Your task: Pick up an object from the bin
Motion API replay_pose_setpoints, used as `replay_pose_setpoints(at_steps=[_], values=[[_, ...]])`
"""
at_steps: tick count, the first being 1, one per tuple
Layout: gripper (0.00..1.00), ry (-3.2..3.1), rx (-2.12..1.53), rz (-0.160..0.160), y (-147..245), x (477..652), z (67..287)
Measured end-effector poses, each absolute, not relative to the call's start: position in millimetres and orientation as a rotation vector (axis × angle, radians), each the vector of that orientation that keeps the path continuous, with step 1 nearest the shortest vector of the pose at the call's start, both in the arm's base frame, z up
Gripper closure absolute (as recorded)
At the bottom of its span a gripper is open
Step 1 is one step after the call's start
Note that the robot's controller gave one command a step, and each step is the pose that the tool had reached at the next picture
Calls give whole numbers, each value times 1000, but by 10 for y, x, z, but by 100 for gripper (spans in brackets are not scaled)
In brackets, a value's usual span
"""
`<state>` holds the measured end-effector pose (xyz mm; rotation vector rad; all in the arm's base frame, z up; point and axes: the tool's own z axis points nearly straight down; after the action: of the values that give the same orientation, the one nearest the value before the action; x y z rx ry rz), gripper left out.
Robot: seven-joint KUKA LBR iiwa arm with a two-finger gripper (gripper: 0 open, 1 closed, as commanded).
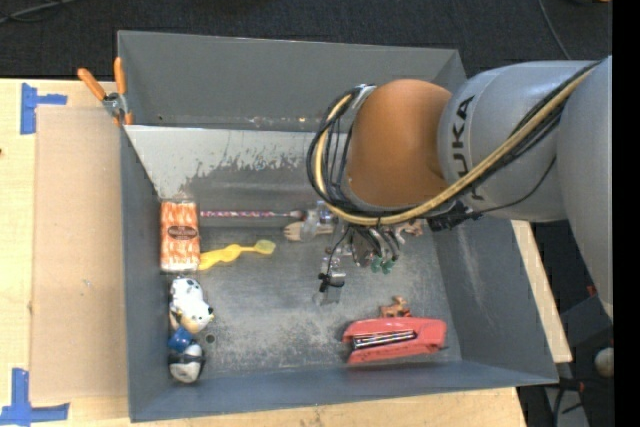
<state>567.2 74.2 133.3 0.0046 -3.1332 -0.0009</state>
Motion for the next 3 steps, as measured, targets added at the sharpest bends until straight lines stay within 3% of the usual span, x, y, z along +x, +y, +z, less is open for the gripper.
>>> replay_pose_setpoints(at_steps=[1, 3], values=[[0, -3140, 2, -1, 739, 5692, 1369], [0, -3132, 148, -4, 90, 5431, 1663]])
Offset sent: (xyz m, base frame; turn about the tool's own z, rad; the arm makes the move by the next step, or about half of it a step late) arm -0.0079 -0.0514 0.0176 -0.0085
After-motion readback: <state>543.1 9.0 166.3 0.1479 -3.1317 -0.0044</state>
